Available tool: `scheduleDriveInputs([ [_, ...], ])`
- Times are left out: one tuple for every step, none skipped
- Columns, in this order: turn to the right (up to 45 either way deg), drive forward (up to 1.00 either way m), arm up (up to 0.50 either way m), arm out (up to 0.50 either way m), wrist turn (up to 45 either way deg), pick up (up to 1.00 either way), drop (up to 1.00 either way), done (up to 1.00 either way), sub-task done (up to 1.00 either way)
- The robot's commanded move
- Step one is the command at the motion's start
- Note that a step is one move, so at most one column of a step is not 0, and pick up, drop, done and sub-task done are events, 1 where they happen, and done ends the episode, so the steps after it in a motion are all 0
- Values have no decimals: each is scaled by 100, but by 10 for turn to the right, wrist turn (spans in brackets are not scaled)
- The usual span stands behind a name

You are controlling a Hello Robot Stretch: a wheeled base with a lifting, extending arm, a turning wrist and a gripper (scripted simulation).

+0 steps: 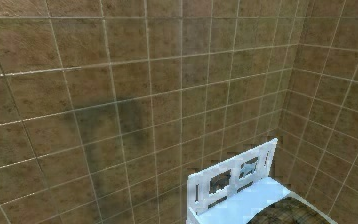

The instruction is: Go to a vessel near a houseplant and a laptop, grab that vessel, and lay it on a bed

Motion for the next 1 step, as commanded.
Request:
scheduleDriveInputs([
  [0, 0, 0, 0, 0, 0, 0, 100, 0],
])
